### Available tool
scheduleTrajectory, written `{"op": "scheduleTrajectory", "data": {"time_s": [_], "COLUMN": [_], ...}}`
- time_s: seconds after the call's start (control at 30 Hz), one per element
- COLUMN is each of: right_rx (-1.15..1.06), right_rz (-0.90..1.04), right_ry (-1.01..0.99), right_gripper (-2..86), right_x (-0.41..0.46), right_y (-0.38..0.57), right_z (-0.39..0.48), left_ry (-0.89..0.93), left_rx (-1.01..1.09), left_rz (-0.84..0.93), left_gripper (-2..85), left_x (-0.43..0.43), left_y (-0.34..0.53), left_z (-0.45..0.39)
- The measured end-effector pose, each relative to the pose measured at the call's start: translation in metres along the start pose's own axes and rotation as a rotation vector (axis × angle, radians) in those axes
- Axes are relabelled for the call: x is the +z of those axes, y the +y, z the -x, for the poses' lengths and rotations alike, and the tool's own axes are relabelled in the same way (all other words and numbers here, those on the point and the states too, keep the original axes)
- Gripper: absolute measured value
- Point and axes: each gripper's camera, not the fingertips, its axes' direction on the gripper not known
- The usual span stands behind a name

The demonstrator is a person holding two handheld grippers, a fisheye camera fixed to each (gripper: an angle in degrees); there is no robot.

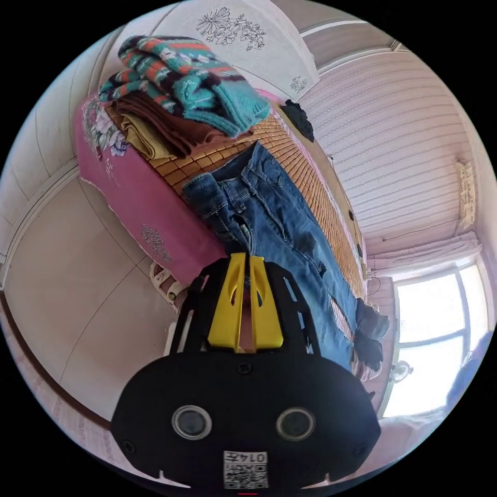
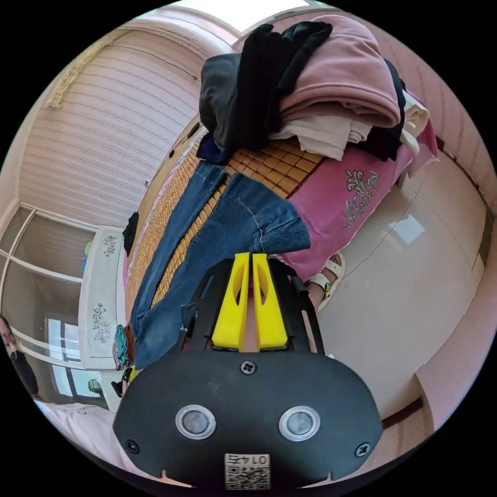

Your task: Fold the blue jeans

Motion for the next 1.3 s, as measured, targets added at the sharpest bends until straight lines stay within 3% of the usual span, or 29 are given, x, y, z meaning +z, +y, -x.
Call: {"op": "scheduleTrajectory", "data": {"time_s": [0.17,0.3,0.53,0.7,0.83,1.0,1.07,1.23,1.3], "right_rx": [-0.090,-0.283,-0.568,-0.367,-0.380,-0.268,-0.182,-0.164,-0.181], "right_rz": [-0.012,-0.022,-0.062,-0.085,-0.017,0.035,0.028,0.049,0.067], "right_ry": [0.010,0.107,0.183,0.220,0.247,0.358,0.385,0.254,0.305], "right_gripper": [0.3,0.3,1.2,5.6,9.0,15.5,16.5,12.1,9.0], "right_x": [-0.032,-0.038,0.000,0.085,0.129,0.153,0.157,0.171,0.175], "right_y": [-0.005,-0.030,-0.147,-0.237,-0.229,-0.199,-0.194,-0.198,-0.200], "right_z": [0.023,0.078,0.219,0.281,0.278,0.221,0.203,0.199,0.203], "left_ry": [0.034,0.051,0.053,0.042,-0.105,-0.211,-0.336,-0.562,-0.583], "left_rx": [0.050,0.126,0.333,0.223,0.432,0.606,0.669,0.878,0.968], "left_rz": [-0.015,-0.060,-0.114,-0.131,-0.090,0.184,0.295,0.315,0.369], "left_gripper": [-1.0,-1.0,0.7,5.9,5.3,5.5,5.6,4.3,0.4], "left_x": [-0.038,-0.051,-0.032,0.031,0.059,0.119,0.155,0.187,0.192], "left_y": [0.014,0.009,-0.086,-0.157,-0.143,-0.091,-0.066,-0.035,-0.028], "left_z": [-0.013,-0.043,-0.162,-0.215,-0.275,-0.309,-0.320,-0.364,-0.382]}}
